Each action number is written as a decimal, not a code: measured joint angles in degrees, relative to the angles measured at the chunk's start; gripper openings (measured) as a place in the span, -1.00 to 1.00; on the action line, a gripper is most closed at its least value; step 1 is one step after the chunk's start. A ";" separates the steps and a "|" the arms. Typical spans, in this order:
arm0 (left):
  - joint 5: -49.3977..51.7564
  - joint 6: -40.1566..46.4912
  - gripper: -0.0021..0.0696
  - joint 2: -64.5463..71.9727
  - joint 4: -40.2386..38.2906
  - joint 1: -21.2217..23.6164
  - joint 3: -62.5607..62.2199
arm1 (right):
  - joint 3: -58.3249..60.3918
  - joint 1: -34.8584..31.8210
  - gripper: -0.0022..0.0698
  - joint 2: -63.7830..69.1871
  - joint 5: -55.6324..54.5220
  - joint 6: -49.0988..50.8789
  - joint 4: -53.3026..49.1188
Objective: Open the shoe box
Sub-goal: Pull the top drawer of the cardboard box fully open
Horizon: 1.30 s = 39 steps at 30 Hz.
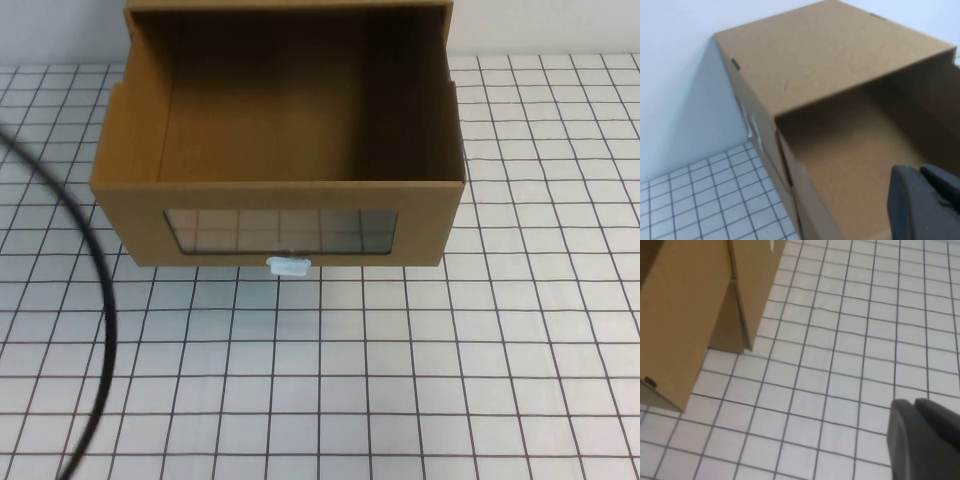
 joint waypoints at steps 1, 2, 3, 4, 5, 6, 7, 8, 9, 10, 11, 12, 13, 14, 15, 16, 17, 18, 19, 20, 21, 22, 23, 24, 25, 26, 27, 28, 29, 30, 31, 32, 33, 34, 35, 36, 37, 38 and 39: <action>-2.75 0.11 -0.95 -3.56 0.00 0.00 5.01 | 1.95 -0.11 -0.98 -1.37 -2.19 -0.29 0.82; -4.79 0.11 -0.95 -6.47 0.00 0.00 8.88 | 3.54 -0.11 -0.98 -2.88 -4.09 -0.58 1.39; -7.15 0.11 -0.95 -10.15 0.00 0.00 13.52 | 5.99 -0.11 -0.98 -4.49 -6.41 -0.69 2.10; -9.26 0.13 -0.95 -13.92 0.00 0.00 17.90 | 8.00 -0.11 -0.98 -6.13 -8.58 -0.82 2.85; -10.79 0.23 -0.95 -17.08 0.00 0.00 21.99 | 9.58 -0.11 -0.98 -7.46 -10.34 -0.93 3.57; -12.55 0.23 -0.95 -20.98 0.00 0.00 25.81 | 11.56 -0.11 -0.98 -9.08 -12.40 -1.01 4.12; -14.20 0.23 -0.95 -24.76 -0.17 0.00 29.43 | 13.47 -0.11 -0.98 -10.63 -14.45 -1.01 4.68; -15.63 0.23 -0.95 -28.39 -0.63 0.00 32.21 | 14.96 -0.11 -0.98 -11.82 -16.46 -1.07 5.13; -16.73 0.23 -0.95 -31.88 -1.08 0.00 35.51 | 16.72 -0.11 -0.98 -13.24 -18.29 -1.16 5.85; -17.43 0.23 -0.95 -35.19 -1.54 0.00 38.62 | 18.30 -0.11 -0.98 -14.56 -20.05 -1.16 6.53; -17.85 0.12 -0.95 -37.65 -1.94 0.00 41.00 | 19.43 -0.11 -0.98 -15.70 -21.30 -1.21 7.13; -17.96 0.03 -0.95 -40.51 -2.56 0.00 43.85 | 20.69 -0.11 -0.98 -16.66 -22.71 -1.21 7.50; -18.40 -0.09 -0.95 -42.79 -3.16 0.00 46.57 | 21.76 -0.11 -0.98 -17.38 -24.00 -1.21 7.94; -18.87 -0.09 -0.95 -44.00 -3.47 0.00 49.14 | 22.61 -0.11 -0.98 -17.83 -24.84 -1.21 8.37; -19.68 -0.09 -0.95 -44.66 -3.73 0.00 51.60 | 23.12 -0.11 -0.98 -18.11 -25.70 -1.21 8.58; -20.75 -0.09 -0.95 -44.93 -3.74 0.00 53.88 | 23.38 -0.11 -0.98 -18.38 -26.47 -1.21 8.90; -21.72 -0.09 -0.95 -44.98 -3.86 0.00 55.59 | 23.61 -0.11 -0.98 -18.38 -26.84 -1.21 9.17; -22.84 -0.09 -0.95 -44.98 -3.98 0.00 57.63 | 23.74 -0.11 -0.98 -18.46 -27.39 -1.21 9.39; -24.27 -0.09 -0.95 -44.98 -3.98 0.00 59.50 | 23.86 -0.11 -0.98 -18.46 -27.74 -1.21 9.63; -25.29 -0.09 -0.95 -44.98 -4.07 0.00 60.72 | 23.86 -0.15 -0.98 -18.46 -27.87 -1.21 9.76; -25.56 -0.09 -0.95 -44.98 -4.07 0.00 61.64 | 23.86 -0.15 -0.98 -18.46 -27.97 -1.21 9.86; -25.56 -0.09 -0.95 -44.98 -3.64 0.00 61.94 | 23.86 -0.15 -0.98 -18.46 -28.12 -1.21 9.99; -25.56 -0.09 -0.95 -44.98 -3.39 0.00 62.17 | 23.86 -0.15 -0.98 -18.46 -28.24 -1.21 10.10; -25.56 -0.09 -0.95 -45.08 -3.08 0.00 62.17 | 23.86 -0.24 -0.98 -18.46 -28.35 -1.21 10.08; -25.46 -0.09 -0.95 -45.06 -3.02 0.00 62.17 | 23.86 -0.24 -0.98 -18.46 -28.44 -1.21 10.22; -25.46 -0.09 -0.95 -45.06 -3.02 0.00 62.17 | 23.86 -0.28 -0.98 -18.46 -28.49 -1.21 10.22; -25.46 -0.09 -0.95 -45.06 -3.02 0.00 62.27 | 23.86 -0.39 -0.98 -18.46 -28.58 -1.21 10.22; -25.46 -0.09 -0.95 -45.06 -3.02 0.00 62.27 | 23.86 -0.43 -0.98 -18.46 -28.58 -1.21 10.22; -25.46 -0.09 -0.95 -45.06 -3.02 0.00 62.27 | 23.86 -0.54 -0.98 -18.46 -28.58 -1.21 10.22; -25.46 -0.09 -0.95 -45.06 -2.98 0.00 62.27 | 23.86 -0.52 -0.98 -18.46 -28.58 -1.21 10.22; -25.46 -0.09 -0.95 -45.06 -2.98 0.00 62.27 | 23.86 -0.52 -0.98 -18.46 -28.58 -1.21 10.22; -25.46 -0.09 -0.95 -45.06 -2.98 0.00 62.27 | 23.86 -0.52 -0.98 -18.46 -28.58 -1.21 10.22; -25.46 -0.09 -0.95 -45.06 -2.98 0.00 62.27 | 23.86 -0.52 -0.98 -18.46 -28.58 -1.21 10.22; -25.46 -0.09 -0.95 -45.06 -2.98 0.00 62.27 | 23.86 -0.52 -0.98 -18.46 -28.58 -1.21 10.22; -25.46 -0.09 -0.95 -45.06 -2.98 0.00 62.27 | 23.86 -0.52 -0.98 -18.46 -28.58 -1.21 10.22; -25.46 -0.09 -0.95 -45.06 -2.88 0.00 62.27 | 23.86 -0.52 -0.98 -18.46 -28.58 -1.21 10.22; -25.46 -0.09 -0.95 -45.06 -2.88 0.00 62.27 | 23.86 -0.52 -0.98 -18.46 -28.58 -1.21 10.22; -25.46 -0.09 -0.95 -45.06 -2.88 0.00 62.27 | 23.86 -0.52 -0.98 -18.46 -28.58 -1.21 10.22; -25.46 -0.09 -0.95 -45.06 -2.88 0.00 62.27 | 23.86 -0.52 -0.98 -18.46 -28.58 -1.21 10.22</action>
